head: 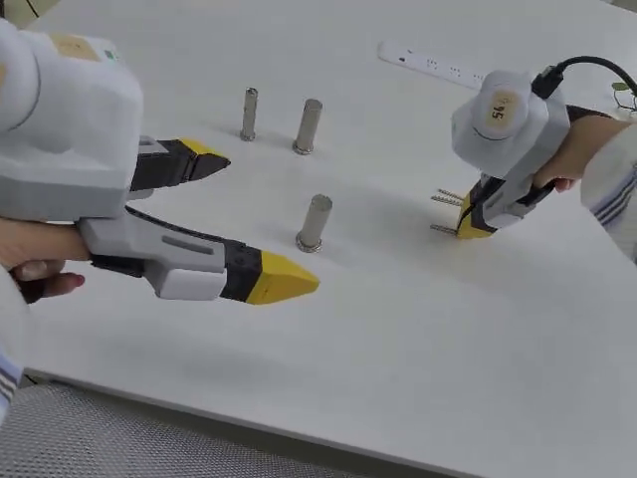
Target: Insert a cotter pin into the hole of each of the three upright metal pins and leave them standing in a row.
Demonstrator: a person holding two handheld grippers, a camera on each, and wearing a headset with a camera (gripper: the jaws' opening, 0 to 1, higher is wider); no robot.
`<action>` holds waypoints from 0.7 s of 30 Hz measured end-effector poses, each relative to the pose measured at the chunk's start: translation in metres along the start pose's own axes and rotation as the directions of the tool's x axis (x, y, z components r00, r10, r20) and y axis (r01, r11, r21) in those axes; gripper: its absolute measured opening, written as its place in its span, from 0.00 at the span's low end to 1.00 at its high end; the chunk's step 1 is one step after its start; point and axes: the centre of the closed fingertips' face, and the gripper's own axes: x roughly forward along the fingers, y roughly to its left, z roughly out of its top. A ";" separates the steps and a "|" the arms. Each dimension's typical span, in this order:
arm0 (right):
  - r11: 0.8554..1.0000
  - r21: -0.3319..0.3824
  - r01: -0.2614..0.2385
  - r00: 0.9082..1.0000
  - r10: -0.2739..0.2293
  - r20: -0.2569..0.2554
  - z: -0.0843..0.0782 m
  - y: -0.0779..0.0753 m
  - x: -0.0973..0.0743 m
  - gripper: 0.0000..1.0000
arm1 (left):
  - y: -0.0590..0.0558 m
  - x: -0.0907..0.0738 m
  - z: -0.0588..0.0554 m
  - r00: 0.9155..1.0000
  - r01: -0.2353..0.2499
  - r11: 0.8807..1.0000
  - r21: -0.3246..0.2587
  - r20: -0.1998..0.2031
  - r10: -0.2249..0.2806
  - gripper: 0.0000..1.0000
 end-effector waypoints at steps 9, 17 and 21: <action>0.990 0.144 -0.006 0.996 -0.007 0.093 0.000 -0.001 -0.002 0.00 | 0.000 0.002 -0.003 1.000 0.009 1.000 -0.009 -0.007 -0.010 0.88; 0.993 0.112 0.037 0.994 -0.049 0.098 0.001 -0.001 -0.003 0.00 | 0.001 0.004 -0.005 1.000 0.013 0.999 -0.033 -0.010 -0.013 0.84; 0.996 0.047 0.080 0.992 -0.084 0.090 0.001 -0.003 -0.005 0.00 | 0.004 0.004 -0.005 1.000 0.006 0.999 -0.042 -0.014 -0.007 0.83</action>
